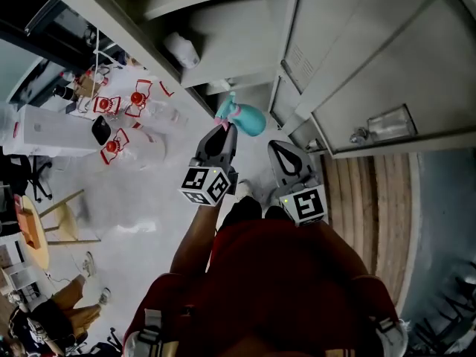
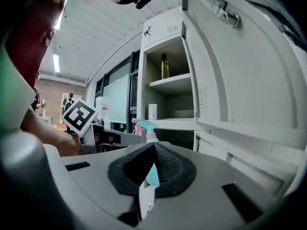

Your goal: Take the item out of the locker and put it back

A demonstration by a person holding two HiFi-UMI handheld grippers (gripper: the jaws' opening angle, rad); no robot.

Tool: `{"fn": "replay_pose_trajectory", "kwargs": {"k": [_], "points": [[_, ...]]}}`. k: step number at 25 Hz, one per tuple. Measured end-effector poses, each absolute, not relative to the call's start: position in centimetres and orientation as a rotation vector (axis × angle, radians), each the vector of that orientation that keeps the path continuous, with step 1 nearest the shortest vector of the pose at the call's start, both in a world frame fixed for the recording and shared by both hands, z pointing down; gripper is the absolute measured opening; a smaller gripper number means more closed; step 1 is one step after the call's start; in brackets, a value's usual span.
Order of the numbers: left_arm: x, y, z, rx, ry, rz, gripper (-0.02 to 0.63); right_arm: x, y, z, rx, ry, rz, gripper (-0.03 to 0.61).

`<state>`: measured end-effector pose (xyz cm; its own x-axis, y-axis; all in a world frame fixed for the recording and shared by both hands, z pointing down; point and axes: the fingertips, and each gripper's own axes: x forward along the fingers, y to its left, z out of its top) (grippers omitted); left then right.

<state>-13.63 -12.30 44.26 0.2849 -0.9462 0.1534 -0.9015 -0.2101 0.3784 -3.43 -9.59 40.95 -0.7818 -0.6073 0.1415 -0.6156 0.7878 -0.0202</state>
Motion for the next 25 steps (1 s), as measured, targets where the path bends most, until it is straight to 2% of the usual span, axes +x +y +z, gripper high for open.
{"fn": "replay_pose_trajectory", "kwargs": {"k": [17, 25], "points": [[-14.3, -13.1, 32.0, 2.242, -1.616, -0.443, 0.046, -2.9, -8.7, 36.4, 0.983, -2.926, -0.013, -0.003], [-15.3, -14.8, 28.8, 2.223, -1.598, -0.554, 0.046, -4.1, -8.2, 34.2, 0.939, -2.972, -0.107, -0.003]]}}
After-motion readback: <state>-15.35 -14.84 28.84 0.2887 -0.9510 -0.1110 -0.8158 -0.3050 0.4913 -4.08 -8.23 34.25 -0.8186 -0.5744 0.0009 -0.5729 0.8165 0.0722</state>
